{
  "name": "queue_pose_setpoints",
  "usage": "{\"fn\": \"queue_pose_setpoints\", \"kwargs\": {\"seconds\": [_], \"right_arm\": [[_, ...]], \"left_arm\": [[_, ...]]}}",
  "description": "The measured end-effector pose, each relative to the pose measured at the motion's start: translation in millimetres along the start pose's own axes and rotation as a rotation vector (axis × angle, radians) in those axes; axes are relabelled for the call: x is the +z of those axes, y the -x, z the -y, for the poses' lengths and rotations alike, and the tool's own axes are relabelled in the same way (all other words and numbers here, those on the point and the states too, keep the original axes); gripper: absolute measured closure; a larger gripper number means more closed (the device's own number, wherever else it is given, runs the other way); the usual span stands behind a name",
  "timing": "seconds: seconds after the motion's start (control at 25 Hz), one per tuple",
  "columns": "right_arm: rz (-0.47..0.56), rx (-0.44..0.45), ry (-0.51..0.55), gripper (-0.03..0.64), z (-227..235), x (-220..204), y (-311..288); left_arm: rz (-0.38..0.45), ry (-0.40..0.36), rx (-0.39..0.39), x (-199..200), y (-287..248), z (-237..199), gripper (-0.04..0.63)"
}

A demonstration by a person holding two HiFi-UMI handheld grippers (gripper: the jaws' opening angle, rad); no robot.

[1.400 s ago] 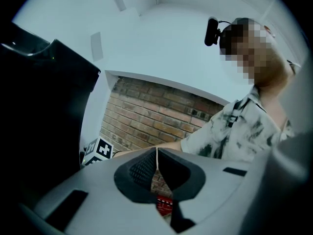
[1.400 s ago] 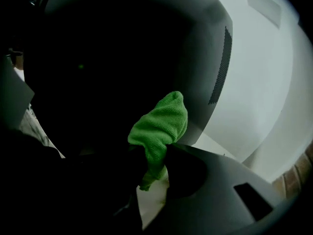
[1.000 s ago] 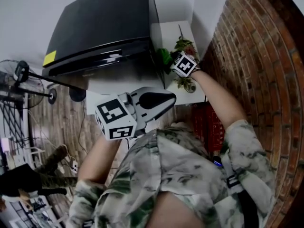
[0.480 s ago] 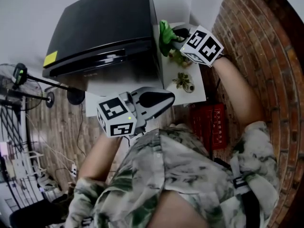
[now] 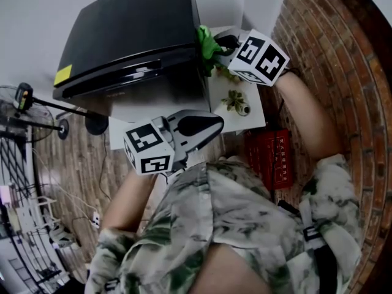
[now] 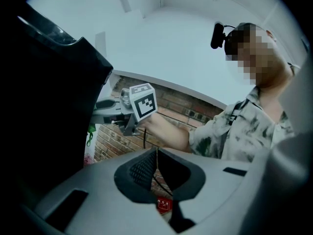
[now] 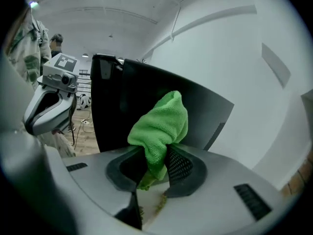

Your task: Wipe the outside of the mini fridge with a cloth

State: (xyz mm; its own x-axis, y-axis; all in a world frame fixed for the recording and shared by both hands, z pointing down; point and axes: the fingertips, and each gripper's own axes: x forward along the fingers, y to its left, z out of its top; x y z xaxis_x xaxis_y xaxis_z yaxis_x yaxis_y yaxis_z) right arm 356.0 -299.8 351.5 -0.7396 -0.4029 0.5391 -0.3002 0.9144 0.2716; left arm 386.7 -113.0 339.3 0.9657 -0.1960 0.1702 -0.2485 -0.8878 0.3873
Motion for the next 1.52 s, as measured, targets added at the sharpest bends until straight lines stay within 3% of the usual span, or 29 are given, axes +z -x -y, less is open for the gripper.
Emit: {"fn": "queue_pose_setpoints", "kwargs": {"seconds": [0.52,1.0,1.32,1.52], "right_arm": [[-0.1,0.054,-0.184,0.509,-54.8,-126.9,-78.7],[-0.219,0.071,-0.187,0.509,-91.9,-222.2,-139.4],[-0.261,0.078,-0.187,0.509,-98.2,-241.7,-147.3],[-0.224,0.031,-0.216,0.509,-82.4,-219.1,-127.7]], "left_arm": [[-0.004,0.034,0.044,-10.8,9.7,-15.2,0.569],[-0.014,0.055,0.056,-18.8,10.2,-21.8,0.569],[-0.005,0.058,0.064,-20.4,15.3,-24.6,0.569],[0.013,0.046,0.047,-20.3,24.7,-25.6,0.569]]}}
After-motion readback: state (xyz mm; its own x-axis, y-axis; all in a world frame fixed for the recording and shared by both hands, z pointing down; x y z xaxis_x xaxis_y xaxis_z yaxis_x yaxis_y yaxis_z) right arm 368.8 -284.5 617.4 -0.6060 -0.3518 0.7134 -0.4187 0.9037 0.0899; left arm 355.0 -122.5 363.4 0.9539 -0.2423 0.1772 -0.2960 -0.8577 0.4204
